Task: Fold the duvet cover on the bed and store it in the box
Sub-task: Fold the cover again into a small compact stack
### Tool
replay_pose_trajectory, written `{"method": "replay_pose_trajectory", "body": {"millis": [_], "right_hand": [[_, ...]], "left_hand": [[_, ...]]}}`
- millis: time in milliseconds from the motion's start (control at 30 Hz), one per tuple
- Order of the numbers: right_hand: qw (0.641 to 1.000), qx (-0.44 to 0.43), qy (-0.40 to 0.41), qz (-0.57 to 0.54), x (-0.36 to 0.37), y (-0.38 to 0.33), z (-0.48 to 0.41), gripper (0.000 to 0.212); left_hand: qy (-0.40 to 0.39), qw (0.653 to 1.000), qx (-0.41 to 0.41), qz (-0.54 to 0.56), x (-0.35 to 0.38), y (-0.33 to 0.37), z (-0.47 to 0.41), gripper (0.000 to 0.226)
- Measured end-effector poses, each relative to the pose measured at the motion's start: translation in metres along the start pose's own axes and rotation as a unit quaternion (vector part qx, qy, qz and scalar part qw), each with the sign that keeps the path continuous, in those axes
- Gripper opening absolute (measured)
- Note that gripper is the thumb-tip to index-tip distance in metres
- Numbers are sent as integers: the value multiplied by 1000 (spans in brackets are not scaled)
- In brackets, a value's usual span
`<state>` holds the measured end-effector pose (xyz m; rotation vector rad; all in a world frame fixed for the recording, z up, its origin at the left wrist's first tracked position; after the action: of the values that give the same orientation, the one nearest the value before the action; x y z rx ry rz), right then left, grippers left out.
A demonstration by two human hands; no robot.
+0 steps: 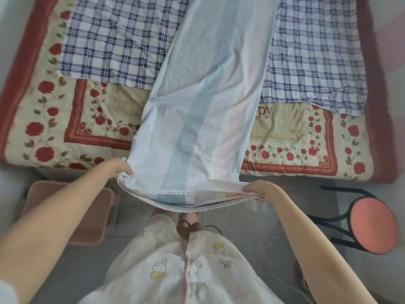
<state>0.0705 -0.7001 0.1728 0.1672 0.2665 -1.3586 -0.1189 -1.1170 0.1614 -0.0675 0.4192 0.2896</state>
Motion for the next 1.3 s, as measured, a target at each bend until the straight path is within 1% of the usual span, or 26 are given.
{"method": "replay_pose_trajectory", "body": {"millis": [67,133,200,267,300,333,367,433,467,533,567,600,633,667,733,767,867,967,1033,1067,1133,1167,1200,1233,1300], "right_hand": [[990,-15,24,-138,-1,-18,-2,10],[971,-34,54,-232,-6,-41,-10,15],[943,-59,79,-317,-12,-72,-17,16],[903,-75,87,-413,-16,-91,-20,15],[891,-80,95,-437,-22,-106,-26,18],[888,-84,104,-440,-27,-125,-36,21],[891,-87,109,-432,-29,-134,-43,21],[923,-66,151,-347,-39,-173,-66,12],[934,-60,184,-301,-43,-181,-70,12],[942,-54,263,-202,-54,-209,-84,38],[942,-62,290,-158,-57,-228,-89,48],[941,-88,298,-135,-58,-243,-94,54],[939,-123,293,-129,-57,-264,-96,54],[935,-160,290,-124,-55,-278,-98,52],[924,-241,290,-58,-46,-319,-108,46],[916,-280,286,-24,-42,-332,-107,43],[881,-395,248,76,-30,-404,-132,39],[840,-456,192,224,-16,-477,-162,42],[802,-485,144,319,4,-525,-188,46],[776,-499,131,363,14,-546,-200,48],[709,-530,125,448,33,-584,-216,52],[674,-542,122,487,45,-602,-230,55],[648,-552,120,510,52,-616,-236,58],[631,-552,112,534,61,-627,-248,60],[621,-551,93,550,75,-643,-264,62]], "left_hand": [[37,994,-3,99,-2,7,-12,60],[78,982,6,174,-9,17,-22,48],[107,973,11,204,-22,32,-36,35],[138,968,10,212,-32,48,-46,24],[149,962,7,227,-41,57,-57,26],[150,961,-2,232,-53,68,-70,31],[156,960,-12,234,-60,75,-76,42],[144,968,-54,197,-84,96,-103,61],[130,975,-82,161,-89,102,-109,71],[112,977,-133,120,-104,117,-118,91],[116,976,-146,115,-115,123,-122,95],[132,976,-135,110,-122,128,-123,92],[154,977,-102,104,-129,133,-128,84],[172,978,-56,103,-134,136,-133,71],[208,971,28,115,-143,140,-158,45],[216,966,67,124,-142,143,-163,38],[224,952,137,156,-153,163,-203,32],[237,945,184,131,-161,185,-245,33],[259,940,192,114,-165,194,-283,31],[268,939,193,99,-167,199,-295,29],[291,934,191,82,-169,208,-315,29],[309,930,182,81,-166,212,-332,30],[332,924,175,74,-166,215,-337,29],[354,918,163,76,-162,216,-348,29],[374,913,127,103,-153,214,-361,32]]}}
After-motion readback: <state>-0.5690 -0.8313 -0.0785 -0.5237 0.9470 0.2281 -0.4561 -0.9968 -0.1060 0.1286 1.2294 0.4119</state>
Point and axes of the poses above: each hand's wrist, its own z-axis away from the middle knuckle, its own x-axis out of the palm, y = z × x, the point moved 2 cm from there along -z, towards the middle knuckle, and after that the axes turned 15 degrees about -z, right-handed, at the moved point
